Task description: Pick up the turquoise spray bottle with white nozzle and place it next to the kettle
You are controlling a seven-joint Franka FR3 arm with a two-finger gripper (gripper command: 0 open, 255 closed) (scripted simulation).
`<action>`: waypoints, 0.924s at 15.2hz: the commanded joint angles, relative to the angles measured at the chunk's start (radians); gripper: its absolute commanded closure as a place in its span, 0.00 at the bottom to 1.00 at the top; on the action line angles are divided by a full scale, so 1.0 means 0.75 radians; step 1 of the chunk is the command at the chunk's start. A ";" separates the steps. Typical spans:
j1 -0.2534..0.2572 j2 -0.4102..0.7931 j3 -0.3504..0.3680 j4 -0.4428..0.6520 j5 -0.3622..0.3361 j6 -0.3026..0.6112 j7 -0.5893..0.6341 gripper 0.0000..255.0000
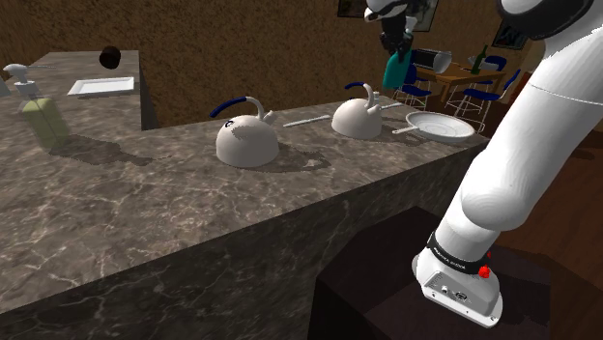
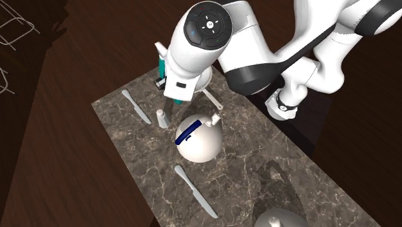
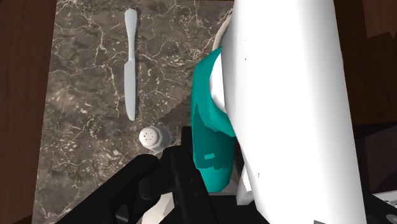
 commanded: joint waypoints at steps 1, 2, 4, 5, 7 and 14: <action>0.001 0.005 0.001 0.040 0.006 -0.032 -0.018 1.00; 0.001 0.009 0.001 0.061 0.009 -0.047 -0.027 1.00; 0.001 0.018 0.001 0.104 0.016 -0.077 -0.046 1.00; 0.001 0.023 0.001 0.126 0.020 -0.093 -0.055 1.00; 0.001 0.034 0.000 0.172 0.028 -0.123 -0.075 1.00; -0.005 0.088 -0.007 0.349 0.061 -0.232 -0.149 1.00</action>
